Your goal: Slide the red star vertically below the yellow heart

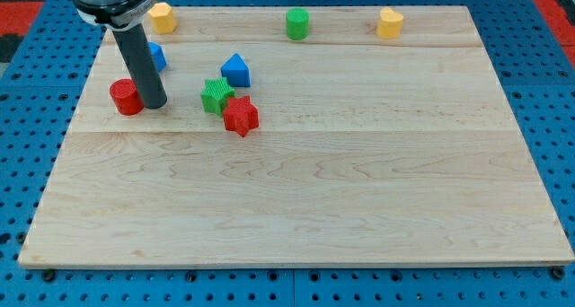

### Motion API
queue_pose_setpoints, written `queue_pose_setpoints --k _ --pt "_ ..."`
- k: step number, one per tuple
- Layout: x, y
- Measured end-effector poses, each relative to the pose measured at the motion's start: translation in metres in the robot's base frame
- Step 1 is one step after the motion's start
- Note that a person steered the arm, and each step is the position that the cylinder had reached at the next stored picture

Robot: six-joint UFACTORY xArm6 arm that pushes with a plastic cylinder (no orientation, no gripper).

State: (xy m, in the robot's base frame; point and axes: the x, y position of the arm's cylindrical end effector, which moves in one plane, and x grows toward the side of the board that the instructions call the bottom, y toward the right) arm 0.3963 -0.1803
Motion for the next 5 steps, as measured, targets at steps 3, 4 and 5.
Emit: queue_pose_setpoints --k 3,4,5 --pt "0.036 0.095" --pt "0.029 0.219" --pt "0.021 0.253"
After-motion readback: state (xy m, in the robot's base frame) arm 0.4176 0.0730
